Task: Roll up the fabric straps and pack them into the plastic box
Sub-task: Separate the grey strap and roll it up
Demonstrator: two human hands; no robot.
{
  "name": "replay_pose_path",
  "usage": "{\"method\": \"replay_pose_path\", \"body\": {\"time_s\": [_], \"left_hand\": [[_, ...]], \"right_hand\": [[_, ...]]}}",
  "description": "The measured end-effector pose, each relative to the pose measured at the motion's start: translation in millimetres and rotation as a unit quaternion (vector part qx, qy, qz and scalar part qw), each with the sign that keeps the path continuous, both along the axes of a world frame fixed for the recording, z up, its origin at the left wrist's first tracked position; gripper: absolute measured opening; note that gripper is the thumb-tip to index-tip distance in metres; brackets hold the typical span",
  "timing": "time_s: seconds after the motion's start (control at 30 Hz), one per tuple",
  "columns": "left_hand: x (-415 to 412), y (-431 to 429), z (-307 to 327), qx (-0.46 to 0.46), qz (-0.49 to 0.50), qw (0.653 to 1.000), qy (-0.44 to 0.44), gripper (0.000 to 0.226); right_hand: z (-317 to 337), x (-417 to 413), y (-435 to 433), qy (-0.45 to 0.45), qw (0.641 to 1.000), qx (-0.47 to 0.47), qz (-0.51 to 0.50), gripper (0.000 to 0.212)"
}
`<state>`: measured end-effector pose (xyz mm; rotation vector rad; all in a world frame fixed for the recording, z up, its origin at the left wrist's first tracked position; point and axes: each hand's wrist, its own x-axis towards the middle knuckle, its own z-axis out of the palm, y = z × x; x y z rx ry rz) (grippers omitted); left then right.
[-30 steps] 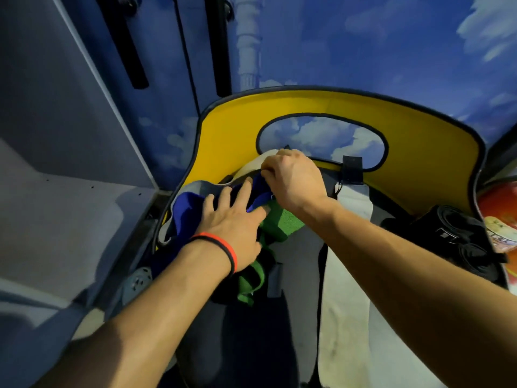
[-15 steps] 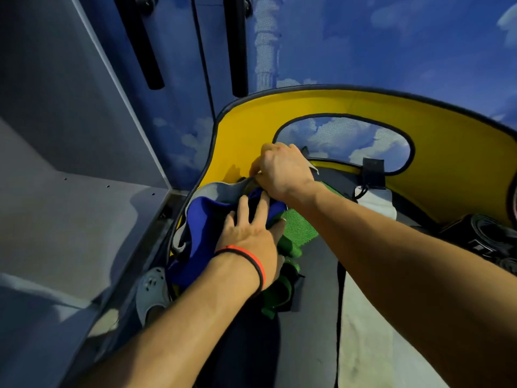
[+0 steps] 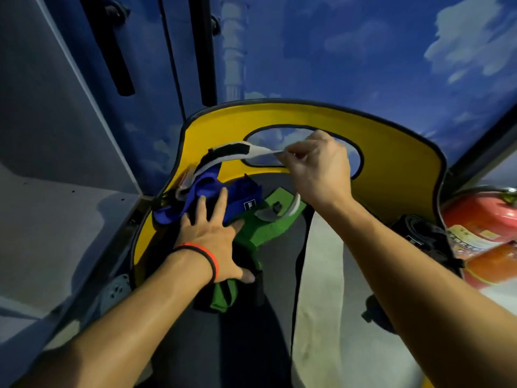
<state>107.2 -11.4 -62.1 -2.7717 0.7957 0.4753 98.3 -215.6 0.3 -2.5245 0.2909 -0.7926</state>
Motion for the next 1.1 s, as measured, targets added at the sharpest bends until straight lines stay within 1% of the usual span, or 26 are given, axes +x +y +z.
{"method": "replay_pose_path", "body": {"time_s": [0.07, 0.1, 0.17, 0.2, 0.23, 0.33, 0.37, 0.43, 0.57, 0.63, 0.73, 0.77, 0.83, 0.9, 0.97, 1.03, 1.07, 1.1], "left_hand": [[5, 2, 1, -0.016, 0.023, 1.0, 0.009, 0.125], [8, 3, 2, -0.029, 0.038, 0.999, 0.014, 0.125], [14, 7, 3, -0.053, 0.067, 0.996, 0.019, 0.123], [16, 9, 3, -0.062, 0.076, 0.995, 0.017, 0.121], [18, 10, 2, -0.07, 0.083, 0.994, 0.012, 0.119], [22, 12, -3, -0.09, 0.097, 0.991, -0.023, 0.109], [22, 12, -5, -0.097, 0.101, 0.989, -0.041, 0.104], [25, 11, -10, -0.114, 0.108, 0.984, -0.079, 0.094], [31, 8, -15, -0.127, 0.099, 0.977, -0.141, 0.085], [33, 6, -16, -0.125, 0.097, 0.975, -0.157, 0.084], [33, 1, -15, -0.09, 0.07, 0.974, -0.194, 0.082], [32, -2, -14, -0.074, 0.055, 0.975, -0.202, 0.081], [32, -6, -10, -0.062, 0.035, 0.978, -0.199, 0.08], [29, -9, -6, -0.061, 0.022, 0.98, -0.19, 0.079], [24, -14, -5, -0.054, 0.011, 0.982, -0.18, 0.078], [18, -22, -4, -0.052, 0.005, 0.984, -0.171, 0.076], [15, -28, -2, -0.06, -0.004, 0.984, -0.169, 0.073], [11, -33, 0, -0.075, -0.02, 0.983, -0.168, 0.069]], "right_hand": [[3, -24, -12, 0.02, 0.999, 0.044, -0.022, 0.023], [4, -36, -17, 0.03, 0.995, 0.088, -0.028, 0.02], [4, -60, -23, 0.037, 0.981, 0.189, -0.025, 0.007], [3, -71, -25, 0.036, 0.973, 0.225, -0.022, 0.004], [3, -82, -27, 0.039, 0.968, 0.249, -0.02, 0.006], [-2, -114, -33, 0.058, 0.959, 0.276, -0.029, 0.015], [-7, -124, -35, 0.067, 0.953, 0.295, -0.03, 0.015], [-17, -141, -35, 0.092, 0.937, 0.336, -0.03, 0.008], [-42, -164, -31, 0.147, 0.887, 0.434, -0.054, 0.002], [-53, -172, -28, 0.174, 0.862, 0.471, -0.069, 0.005], [-64, -180, -20, 0.225, 0.824, 0.514, -0.078, 0.002], [-66, -181, -19, 0.238, 0.812, 0.528, -0.077, 0.008], [-69, -179, -22, 0.258, 0.8, 0.536, -0.079, 0.015], [-73, -176, -29, 0.275, 0.8, 0.526, -0.083, 0.022], [-76, -174, -33, 0.303, 0.813, 0.49, -0.077, 0.029], [-78, -173, -35, 0.324, 0.835, 0.439, -0.068, 0.036], [-78, -171, -35, 0.325, 0.844, 0.422, -0.068, 0.036], [-77, -170, -35, 0.322, 0.849, 0.413, -0.071, 0.031]]}}
